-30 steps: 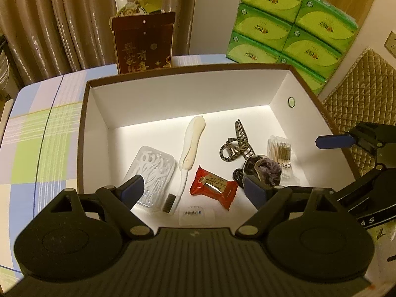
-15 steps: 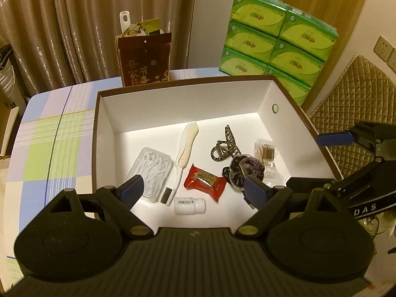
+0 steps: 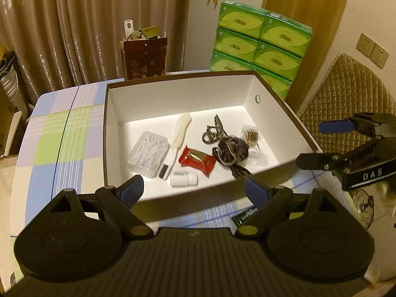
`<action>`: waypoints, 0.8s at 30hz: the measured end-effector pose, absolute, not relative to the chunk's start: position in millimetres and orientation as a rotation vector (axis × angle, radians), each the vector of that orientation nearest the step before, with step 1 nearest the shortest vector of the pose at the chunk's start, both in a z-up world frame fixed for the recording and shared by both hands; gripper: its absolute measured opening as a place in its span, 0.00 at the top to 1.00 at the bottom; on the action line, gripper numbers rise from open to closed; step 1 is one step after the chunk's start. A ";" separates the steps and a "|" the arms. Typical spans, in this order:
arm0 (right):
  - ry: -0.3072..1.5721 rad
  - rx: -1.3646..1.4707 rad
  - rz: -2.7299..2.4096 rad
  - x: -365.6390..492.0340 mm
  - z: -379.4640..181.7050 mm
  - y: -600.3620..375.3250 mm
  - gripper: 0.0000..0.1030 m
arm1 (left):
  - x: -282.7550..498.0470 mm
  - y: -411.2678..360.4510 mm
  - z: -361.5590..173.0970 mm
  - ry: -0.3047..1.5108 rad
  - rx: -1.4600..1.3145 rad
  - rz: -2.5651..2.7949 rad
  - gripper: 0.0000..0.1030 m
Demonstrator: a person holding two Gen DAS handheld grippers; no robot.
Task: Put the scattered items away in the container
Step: 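Withdraw both open tools from the box toward the white holder and lip gel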
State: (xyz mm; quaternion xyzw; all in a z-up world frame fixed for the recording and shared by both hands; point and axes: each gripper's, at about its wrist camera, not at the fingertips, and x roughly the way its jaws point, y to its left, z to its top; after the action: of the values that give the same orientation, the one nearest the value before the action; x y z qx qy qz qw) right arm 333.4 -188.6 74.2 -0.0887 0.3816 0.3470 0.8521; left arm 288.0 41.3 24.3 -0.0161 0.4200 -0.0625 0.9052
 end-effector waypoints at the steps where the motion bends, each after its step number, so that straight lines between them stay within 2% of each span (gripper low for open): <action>1: 0.805 -0.182 0.727 329.6 73.0 -191.5 0.09 | 282.4 40.7 23.1 0.866 -0.030 -0.134 0.17; 24: 0.952 -0.163 0.666 276.6 -8.4 -228.4 0.09 | 221.2 1.4 -53.7 0.933 0.047 -0.203 0.17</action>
State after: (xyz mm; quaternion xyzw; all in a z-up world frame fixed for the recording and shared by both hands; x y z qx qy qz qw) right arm 276.6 -228.4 -8.4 -0.0771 0.4491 0.3142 0.8329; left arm 221.2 1.4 -53.7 0.0228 0.4488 -0.0978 0.8880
